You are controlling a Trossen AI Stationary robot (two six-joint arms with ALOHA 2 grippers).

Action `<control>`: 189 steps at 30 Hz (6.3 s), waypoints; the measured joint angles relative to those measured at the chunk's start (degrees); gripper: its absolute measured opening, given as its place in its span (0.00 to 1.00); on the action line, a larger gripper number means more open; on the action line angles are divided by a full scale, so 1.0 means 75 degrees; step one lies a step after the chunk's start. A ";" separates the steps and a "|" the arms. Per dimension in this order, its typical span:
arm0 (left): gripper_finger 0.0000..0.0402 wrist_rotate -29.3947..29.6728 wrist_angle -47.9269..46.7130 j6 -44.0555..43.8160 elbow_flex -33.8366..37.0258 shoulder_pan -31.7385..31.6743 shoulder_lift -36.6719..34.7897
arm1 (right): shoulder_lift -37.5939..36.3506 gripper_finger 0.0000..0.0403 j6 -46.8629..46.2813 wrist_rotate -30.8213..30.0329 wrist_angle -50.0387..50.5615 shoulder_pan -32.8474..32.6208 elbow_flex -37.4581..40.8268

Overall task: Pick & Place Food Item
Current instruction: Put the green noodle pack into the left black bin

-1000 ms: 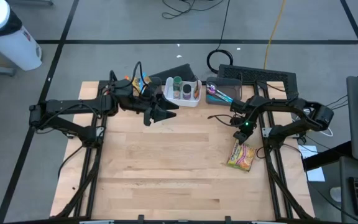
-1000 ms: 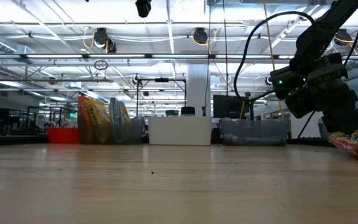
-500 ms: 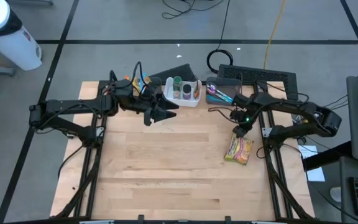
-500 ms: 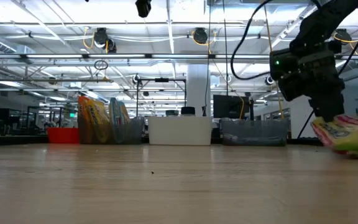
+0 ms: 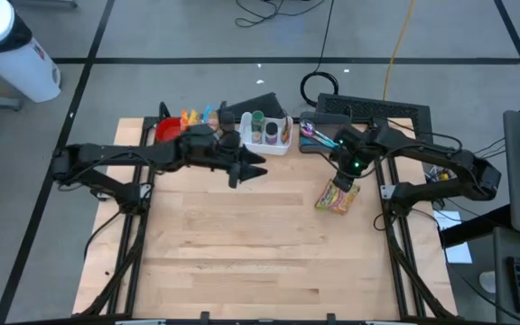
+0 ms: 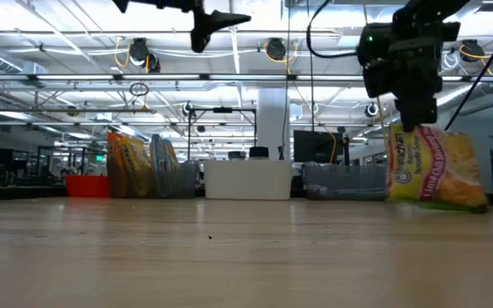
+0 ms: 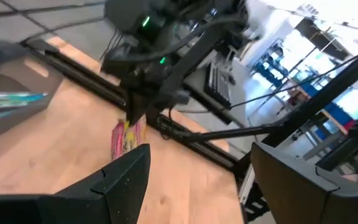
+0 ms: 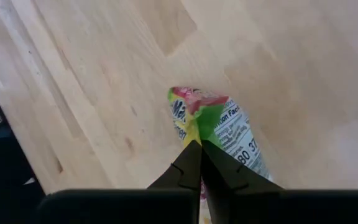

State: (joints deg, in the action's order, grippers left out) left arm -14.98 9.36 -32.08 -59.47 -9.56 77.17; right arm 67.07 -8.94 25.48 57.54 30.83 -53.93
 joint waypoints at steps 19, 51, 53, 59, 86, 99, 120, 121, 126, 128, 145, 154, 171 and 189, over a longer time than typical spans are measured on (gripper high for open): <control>0.70 0.0014 -0.2173 0.2169 -0.2732 0.0049 0.2661 | 0.0002 0.00 -0.1238 -0.0399 -0.1365 -0.1370 -0.1652; 0.70 0.0007 -0.2482 0.2212 -0.3666 0.0102 0.3375 | 0.0002 0.00 -0.2118 0.0040 -0.3629 -0.2028 -0.1760; 0.70 0.0005 -0.2486 0.2209 -0.3666 0.0102 0.3375 | 0.0002 0.00 -0.2115 0.0040 -0.3629 -0.2028 -0.1760; 0.68 -0.0018 -0.2569 0.2217 -0.3666 0.0102 0.3375 | 0.0002 0.00 -0.2106 0.0040 -0.3620 -0.2028 -0.1760; 0.30 -0.0268 -0.2615 0.2323 -0.3663 0.0102 0.3375 | 0.0002 0.00 -0.2062 0.0043 -0.3617 -0.2028 -0.1760; 0.18 -0.0273 -0.2543 0.2521 -0.3663 0.0102 0.3375 | 0.0001 0.00 -0.2062 0.0040 -0.3611 -0.2028 -0.1757; 0.02 -0.0403 -0.2464 0.2518 -0.3663 0.0101 0.3363 | 0.0002 0.00 -0.2062 0.0040 -0.3643 -0.2026 -0.1752; 0.02 -0.0400 -0.2464 0.2516 -0.3661 0.0099 0.3363 | 0.0000 0.00 -0.2062 0.0041 -0.3643 -0.2026 -0.1752; 0.01 -0.0403 -0.2467 0.2515 -0.3663 0.0099 0.3365 | 0.0000 0.02 -0.2060 0.0040 -0.3654 -0.2026 -0.1752; 0.02 -0.0403 -0.2476 0.2515 -0.3660 0.0099 0.3363 | 0.0000 0.04 -0.2045 0.0034 -0.3679 -0.2026 -0.1752; 0.01 -0.0822 -0.2482 0.2387 -0.3657 0.0070 0.3357 | -0.0606 0.52 -0.1467 0.0150 -0.3494 -0.1467 -0.1752; 0.01 -0.0859 -0.2272 0.2390 -0.3657 0.0063 0.3236 | -0.0812 0.57 -0.0792 0.0436 -0.2175 -0.1387 -0.1753; 0.01 -0.1228 -0.2039 0.2314 -0.3657 -0.0210 0.3098 | -0.0846 0.31 -0.0360 0.0389 -0.2093 -0.1387 -0.1755; 0.01 -0.1208 -0.2435 0.2448 -0.3657 -0.0239 0.3098 | -0.0843 0.02 -0.0136 0.0207 -0.2484 -0.1155 -0.1755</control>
State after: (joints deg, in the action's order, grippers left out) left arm -24.04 -8.91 -13.72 -86.89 -11.35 100.40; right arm 60.75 -9.96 27.03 38.91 22.17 -67.09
